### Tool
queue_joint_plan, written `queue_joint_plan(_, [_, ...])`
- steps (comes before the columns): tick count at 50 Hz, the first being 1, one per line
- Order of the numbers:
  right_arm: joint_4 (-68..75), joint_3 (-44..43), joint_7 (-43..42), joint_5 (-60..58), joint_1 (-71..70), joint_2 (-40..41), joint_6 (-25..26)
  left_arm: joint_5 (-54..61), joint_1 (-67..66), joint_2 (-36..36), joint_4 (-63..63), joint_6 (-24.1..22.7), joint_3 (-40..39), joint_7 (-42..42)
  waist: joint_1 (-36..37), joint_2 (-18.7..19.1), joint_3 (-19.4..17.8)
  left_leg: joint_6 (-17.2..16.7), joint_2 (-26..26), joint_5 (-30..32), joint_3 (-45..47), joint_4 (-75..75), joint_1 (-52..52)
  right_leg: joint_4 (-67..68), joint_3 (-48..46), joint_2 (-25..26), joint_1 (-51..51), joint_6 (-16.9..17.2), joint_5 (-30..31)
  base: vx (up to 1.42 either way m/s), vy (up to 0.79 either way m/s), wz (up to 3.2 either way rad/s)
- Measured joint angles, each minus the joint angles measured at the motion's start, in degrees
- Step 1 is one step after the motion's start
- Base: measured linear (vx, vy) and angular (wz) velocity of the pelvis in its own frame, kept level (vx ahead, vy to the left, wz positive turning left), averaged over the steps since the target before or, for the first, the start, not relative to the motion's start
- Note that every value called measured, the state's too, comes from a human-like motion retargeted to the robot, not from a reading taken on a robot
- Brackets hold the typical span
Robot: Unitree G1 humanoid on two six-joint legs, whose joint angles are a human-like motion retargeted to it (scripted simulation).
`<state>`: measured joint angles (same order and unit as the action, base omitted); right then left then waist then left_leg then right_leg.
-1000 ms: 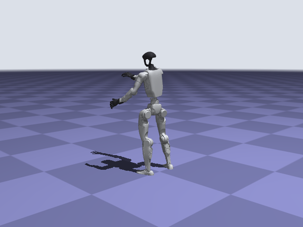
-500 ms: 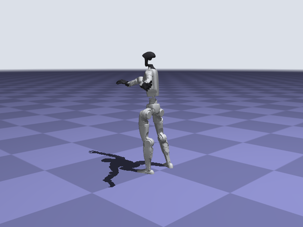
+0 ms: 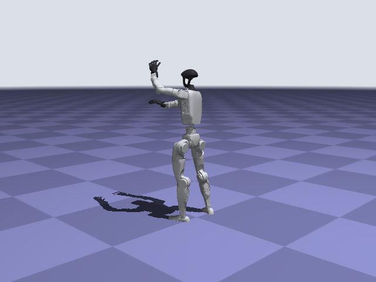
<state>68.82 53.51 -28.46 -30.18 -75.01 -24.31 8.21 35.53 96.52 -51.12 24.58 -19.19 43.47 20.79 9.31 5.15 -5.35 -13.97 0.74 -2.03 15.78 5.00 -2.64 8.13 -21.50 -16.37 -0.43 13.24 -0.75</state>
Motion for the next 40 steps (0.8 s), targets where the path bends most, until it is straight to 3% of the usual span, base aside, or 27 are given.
queue_joint_plan(3, [-0.46, 0.77, 1.39, -0.45, -2.25, 2.55, -0.23, -2.12, -4.05, 13.24, 9.89, 4.7, -0.2, -5.84, -2.95, -1.22, -1.54, 0.2, 0.12, -0.09, 0.53, 0.0, -0.31, 0.66, 0.9, 0.07, -0.46, -0.24, -0.1, -0.05, 0.02, -0.25])
queue_joint_plan(6, [-0.55, 1.93, 0.01, -3.08, -4.43, 5.39, 0.36, -2.4, -11.85, 24.65, 20.56, 6.6, -3.56, -4.84, -5.4, -2.24, -2.75, 0.36, 0.27, -0.3, 1.42, -0.04, -0.68, 0.83, 2.01, 0.28, -0.83, -0.19, 0.01, -0.02, 0.02, -0.34])
queue_joint_plan(11, [-0.18, 1.03, -2.85, -4.66, -5.6, 8.05, -0.5, -10.27, -26.97, 32.78, 30.51, 5.22, -5.09, -1.74, -6.52, -4.42, -3.49, 0.84, 0.62, -1.15, 3.2, -0.41, -1.35, -0.36, 3.83, 0.96, -0.7, 0.5, 0.65, 0.02, 0.0, -0.37])
queue_joint_plan(15, [2.23, -1.49, -4.86, -6.48, -4.95, 7.47, -1.09, -14.52, -41.91, 33.06, 29.07, 1.7, -8.88, -1.52, -4.77, -6.73, -3.24, 1.55, 0.91, -2.2, 3.79, -1.12, -1.7, -1.29, 4.37, 1.37, -0.02, 0.72, 0.75, 0.06, -0.01, -0.15])
queue_joint_plan(21, [4.06, -3.99, -4.22, -8.48, -2.17, 3.24, 0.14, -19.95, -66.66, 28.35, 20.57, 1.0, -18.31, -3.41, -1.07, -10.94, -2.19, 1.81, 1.1, -3.1, 2.21, -1.37, -2.18, -0.52, 2.54, 1.26, 1.33, -0.14, -0.7, 0.1, -0.01, 0.24])
queue_joint_plan(28, [1.7, -5.94, 2.15, -2.97, 2.35, -3.78, 0.39, 2.02, -94.99, 23.06, 19.12, 2.64, -31.86, -9.27, 5.52, -13.32, -2.02, 0.39, 1.8, -4.03, -0.26, -1.93, -3.44, 0.1, 0.13, 1.59, 4.17, -1.44, -2.24, 0.11, -0.01, 0.34])
queue_joint_plan(30, [2.71, -8.01, 2.22, -1.01, 3.12, -5.12, 0.41, 5.72, -101.12, 21.93, 22.44, 3.8, -37.65, -10.05, 7.66, -13.42, -2.1, 0.31, 1.81, -4.32, -0.79, -2.14, -3.42, -0.01, -0.57, 1.58, 4.68, -1.47, -2.33, 0.1, 0.01, 0.3])
queue_joint_plan(34, [5.42, -12.6, -1.3, -1.08, 5.07, -8.2, 0.41, 15.29, -108.11, 21.57, 29.52, 2.06, -56.33, -2.46, 11.47, -12.97, -2.18, 0.48, 1.55, -4.54, -2.34, -2.22, -3.2, 0.31, -2.3, 1.19, 5.4, -1.87, -2.59, 0.07, 0.02, 0.39])
queue_joint_plan(37, [5.73, -12.67, -1.52, -1.43, 7.12, -12.01, 1.02, 32.78, -107.56, 21.79, 30.11, -3.74, -74.12, 5.7, 13.79, -11.87, -2.0, 0.61, 1.06, -3.94, -3.97, -1.5, -2.77, 1.43, -4.08, 0.48, 5.25, -2.46, -2.89, 0.03, 0.04, 0.56])
queue_joint_plan(40, [5.4, -12.84, -0.94, -0.25, 9.08, -16.01, 1.1, 43.12, -105.01, 18.98, 27.59, -9.98, -86.07, 11.85, 14.96, -10.08, -1.62, 0.46, 0.36, -2.79, -5.99, -0.12, -2.2, 3.09, -6.33, -0.56, 4.78, -2.82, -3.24, 0.0, 0.05, 0.7])
